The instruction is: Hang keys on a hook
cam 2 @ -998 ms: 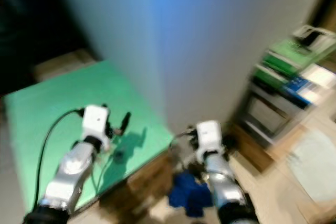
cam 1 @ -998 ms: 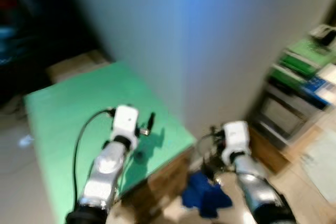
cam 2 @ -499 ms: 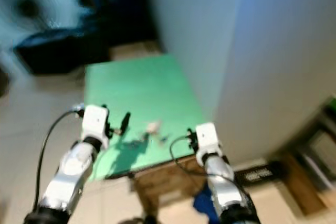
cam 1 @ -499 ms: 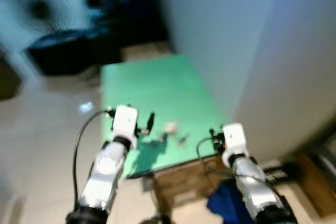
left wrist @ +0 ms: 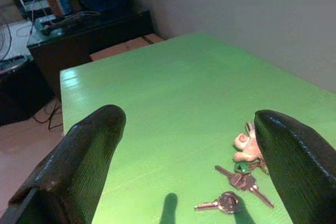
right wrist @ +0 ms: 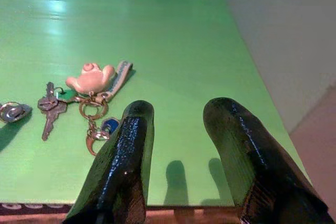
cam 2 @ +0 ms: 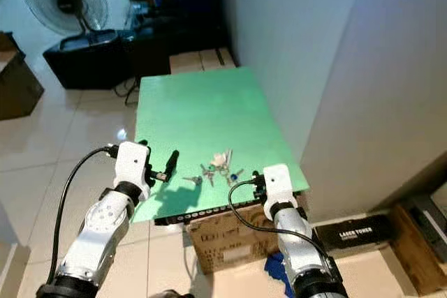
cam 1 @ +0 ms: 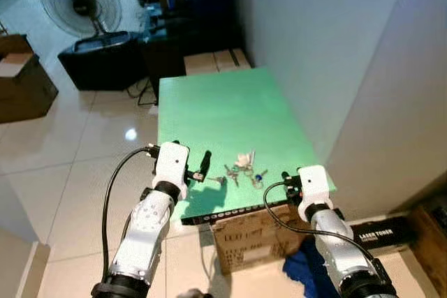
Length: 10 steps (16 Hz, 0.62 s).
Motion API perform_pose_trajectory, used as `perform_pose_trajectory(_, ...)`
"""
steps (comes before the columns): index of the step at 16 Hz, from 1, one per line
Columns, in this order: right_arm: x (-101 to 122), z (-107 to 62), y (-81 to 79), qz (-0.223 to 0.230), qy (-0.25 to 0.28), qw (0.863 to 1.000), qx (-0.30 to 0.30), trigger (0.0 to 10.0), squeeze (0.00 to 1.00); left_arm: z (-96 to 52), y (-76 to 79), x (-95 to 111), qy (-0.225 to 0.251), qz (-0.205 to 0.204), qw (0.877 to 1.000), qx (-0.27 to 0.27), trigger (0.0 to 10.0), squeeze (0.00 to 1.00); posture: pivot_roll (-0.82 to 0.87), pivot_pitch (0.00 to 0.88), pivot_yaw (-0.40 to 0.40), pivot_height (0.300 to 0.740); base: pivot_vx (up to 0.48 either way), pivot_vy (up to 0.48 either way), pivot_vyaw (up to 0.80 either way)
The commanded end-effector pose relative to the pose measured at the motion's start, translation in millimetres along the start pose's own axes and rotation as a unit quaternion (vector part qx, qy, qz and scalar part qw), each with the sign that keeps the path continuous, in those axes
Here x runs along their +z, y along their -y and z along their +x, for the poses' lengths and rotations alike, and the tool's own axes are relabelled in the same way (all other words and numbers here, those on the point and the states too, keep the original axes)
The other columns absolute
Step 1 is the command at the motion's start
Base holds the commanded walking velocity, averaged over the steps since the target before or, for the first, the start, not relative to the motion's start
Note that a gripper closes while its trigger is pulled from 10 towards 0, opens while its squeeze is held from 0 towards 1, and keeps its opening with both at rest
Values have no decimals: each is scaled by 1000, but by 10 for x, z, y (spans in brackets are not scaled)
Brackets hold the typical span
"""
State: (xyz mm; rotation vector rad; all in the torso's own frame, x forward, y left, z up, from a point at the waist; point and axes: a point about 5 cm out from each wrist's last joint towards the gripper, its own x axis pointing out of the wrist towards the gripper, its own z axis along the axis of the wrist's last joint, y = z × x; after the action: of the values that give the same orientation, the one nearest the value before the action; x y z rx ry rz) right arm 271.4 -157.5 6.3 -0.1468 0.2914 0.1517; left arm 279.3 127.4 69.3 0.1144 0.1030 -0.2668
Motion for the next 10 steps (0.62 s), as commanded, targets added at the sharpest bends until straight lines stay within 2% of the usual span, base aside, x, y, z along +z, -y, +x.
perform_pose_trajectory(1,138,77,-17,10,11,1000,-6,10000,0,18,-47,22,3,9,1000,4,10000,0,-143,0,93,740,0,0,0)
perform_pose_trajectory(3,312,124,-40,18,37,999,-5,10000,0,18,-52,30,4,10,1000,4,10000,0,-141,0,96,740,0,0,0)
perform_pose_trajectory(4,606,198,-123,20,84,996,10,10000,0,2,-56,30,4,10,1000,5,10000,0,-136,0,98,740,0,0,0)
perform_pose_trajectory(5,653,210,-140,21,91,996,13,10000,0,-1,-56,30,4,10,1000,5,10000,0,-131,0,97,740,0,0,0)
perform_pose_trajectory(6,826,275,-208,22,114,993,19,10000,0,-20,-55,24,3,11,1000,5,10000,0,-126,0,98,740,0,0,0)
perform_pose_trajectory(7,1098,437,-348,17,134,991,21,10000,0,-64,-57,4,-2,16,1000,6,10000,0,-104,0,105,740,0,0,0)
perform_pose_trajectory(10,1165,572,-376,31,108,994,-8,10000,0,-130,-79,1,-6,23,1000,5,10000,0,-56,0,110,740,0,0,0)
